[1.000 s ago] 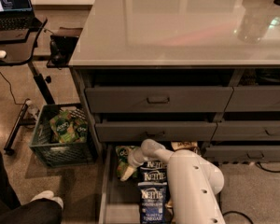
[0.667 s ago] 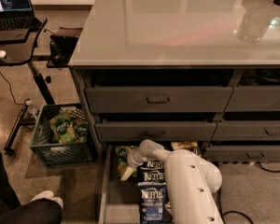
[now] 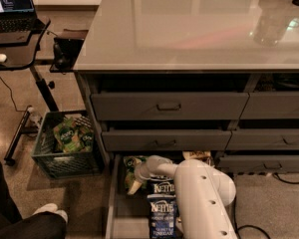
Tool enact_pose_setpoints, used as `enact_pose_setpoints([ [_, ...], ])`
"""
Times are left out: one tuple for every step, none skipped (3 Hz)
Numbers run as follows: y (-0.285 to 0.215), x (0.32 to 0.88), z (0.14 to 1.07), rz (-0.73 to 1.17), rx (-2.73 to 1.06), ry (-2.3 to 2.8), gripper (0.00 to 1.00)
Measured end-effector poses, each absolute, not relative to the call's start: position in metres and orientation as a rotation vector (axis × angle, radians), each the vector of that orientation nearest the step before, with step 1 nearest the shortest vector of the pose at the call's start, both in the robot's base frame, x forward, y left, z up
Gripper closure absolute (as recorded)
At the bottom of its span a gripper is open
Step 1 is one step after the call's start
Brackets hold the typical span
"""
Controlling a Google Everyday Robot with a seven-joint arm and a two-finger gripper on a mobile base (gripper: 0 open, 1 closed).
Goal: Pick green rice chip bag from bottom drawer and place on counter
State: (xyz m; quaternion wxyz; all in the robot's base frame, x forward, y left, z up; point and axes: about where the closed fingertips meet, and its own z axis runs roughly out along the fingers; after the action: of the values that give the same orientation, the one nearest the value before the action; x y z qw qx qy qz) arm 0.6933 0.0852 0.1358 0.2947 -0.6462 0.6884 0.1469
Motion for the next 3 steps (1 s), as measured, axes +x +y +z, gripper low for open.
enact_pose_setpoints([
  [0.0857, 0.6948, 0.136, 0.385, -1.715, 1.831, 0.19],
  [0.0857, 0.6948, 0.136, 0.385, -1.715, 1.831, 0.42],
  [0.0857, 0.6947, 0.1359, 0.385, -1.715, 1.831, 0.66],
])
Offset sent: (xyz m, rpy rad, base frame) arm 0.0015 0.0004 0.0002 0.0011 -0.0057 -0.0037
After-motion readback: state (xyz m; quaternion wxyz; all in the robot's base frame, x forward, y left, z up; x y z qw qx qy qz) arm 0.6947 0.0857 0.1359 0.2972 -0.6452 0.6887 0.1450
